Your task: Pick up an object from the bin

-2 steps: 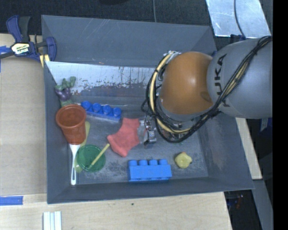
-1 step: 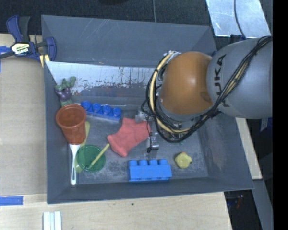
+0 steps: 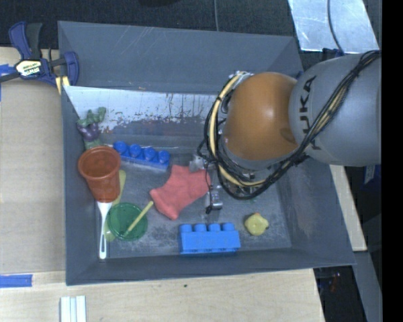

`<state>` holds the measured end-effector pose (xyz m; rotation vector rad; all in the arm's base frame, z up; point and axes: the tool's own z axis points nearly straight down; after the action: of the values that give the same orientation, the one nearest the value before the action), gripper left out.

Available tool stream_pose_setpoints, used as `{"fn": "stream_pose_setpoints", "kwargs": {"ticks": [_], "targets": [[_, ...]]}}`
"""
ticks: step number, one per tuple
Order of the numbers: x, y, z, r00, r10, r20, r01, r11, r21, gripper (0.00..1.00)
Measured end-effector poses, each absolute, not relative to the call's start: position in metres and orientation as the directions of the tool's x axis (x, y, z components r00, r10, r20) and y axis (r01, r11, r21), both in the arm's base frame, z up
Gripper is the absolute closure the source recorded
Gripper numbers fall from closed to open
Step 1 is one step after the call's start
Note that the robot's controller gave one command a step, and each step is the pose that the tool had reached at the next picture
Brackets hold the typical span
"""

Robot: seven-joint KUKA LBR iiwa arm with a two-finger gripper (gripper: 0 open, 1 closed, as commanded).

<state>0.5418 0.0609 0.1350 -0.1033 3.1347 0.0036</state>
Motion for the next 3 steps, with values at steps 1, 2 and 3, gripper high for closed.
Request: {"fn": "stream_pose_setpoints", "kwargs": {"ticks": [1, 2, 3], "targets": [[0.57, 0.076, 0.093, -1.0, -0.011, -0.016, -0.011, 1.0, 0.003, 0.0], [0.592, 0.086, 0.072, -0.995, 0.093, -0.022, 0.093, 0.996, 0.006, 1.0], [0.592, 0.086, 0.072, -0.995, 0.094, -0.022, 0.094, 0.996, 0.006, 1.0]]}}
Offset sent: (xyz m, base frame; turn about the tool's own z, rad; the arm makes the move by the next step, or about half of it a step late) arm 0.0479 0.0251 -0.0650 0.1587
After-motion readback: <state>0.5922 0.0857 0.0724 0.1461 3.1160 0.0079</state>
